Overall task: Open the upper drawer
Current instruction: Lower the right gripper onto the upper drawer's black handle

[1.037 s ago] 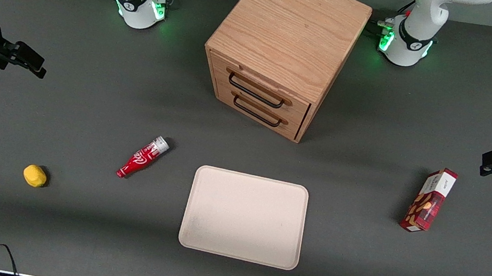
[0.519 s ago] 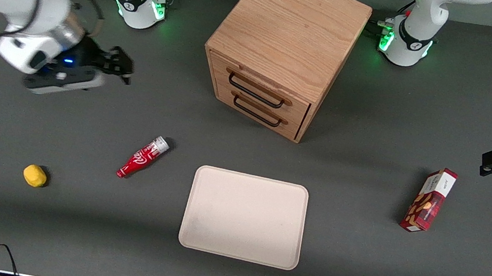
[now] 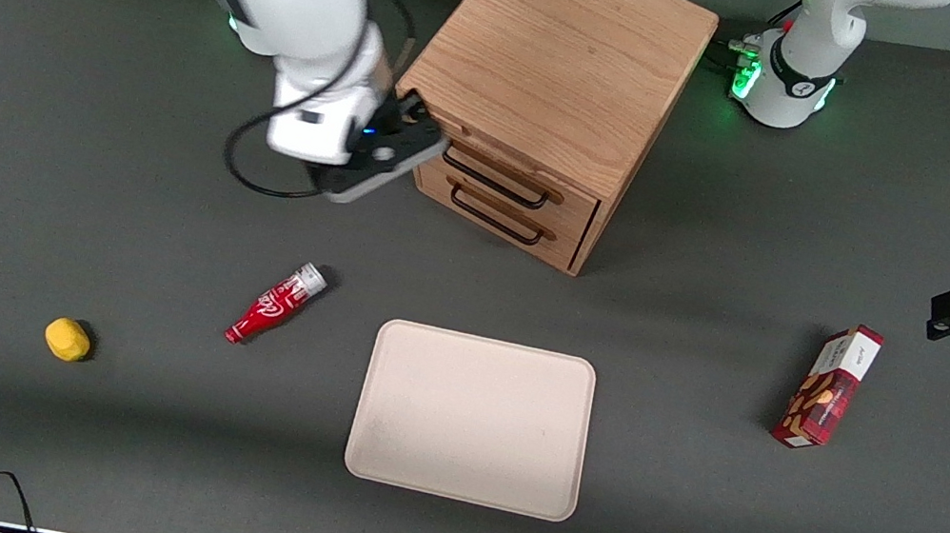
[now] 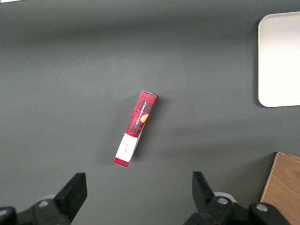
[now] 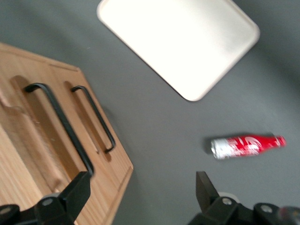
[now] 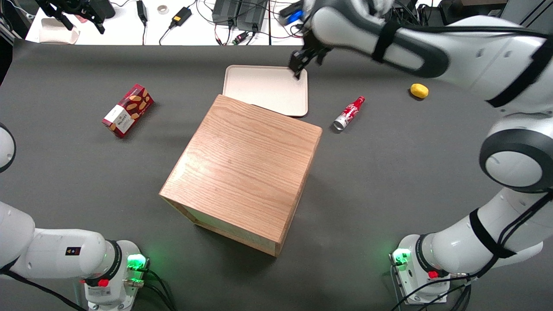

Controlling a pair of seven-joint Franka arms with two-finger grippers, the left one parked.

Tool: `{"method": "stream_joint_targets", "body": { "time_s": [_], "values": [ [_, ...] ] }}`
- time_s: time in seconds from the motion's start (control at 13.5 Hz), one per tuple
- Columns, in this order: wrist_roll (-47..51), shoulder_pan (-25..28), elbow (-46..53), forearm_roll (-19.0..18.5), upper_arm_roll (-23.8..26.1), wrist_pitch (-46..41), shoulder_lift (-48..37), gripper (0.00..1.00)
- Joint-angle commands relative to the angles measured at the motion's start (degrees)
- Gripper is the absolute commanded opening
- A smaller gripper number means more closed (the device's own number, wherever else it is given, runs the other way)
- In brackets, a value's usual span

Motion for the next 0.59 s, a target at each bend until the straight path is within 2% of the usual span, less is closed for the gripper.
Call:
{"method": "stream_joint_targets", "body": {
  "time_s": [0.0, 0.15, 0.52],
  "values": [
    [-1.9, 3.6, 3.5, -2.2, 0.6, 1.6, 5.8, 1.00],
    [-2.6, 6.1, 3.4, -2.4, 0.5, 5.1, 7.7, 1.00],
    [-6.2, 6.7, 2.7, -2.5, 0.5, 6.9, 10.3, 1.00]
  ]
}}
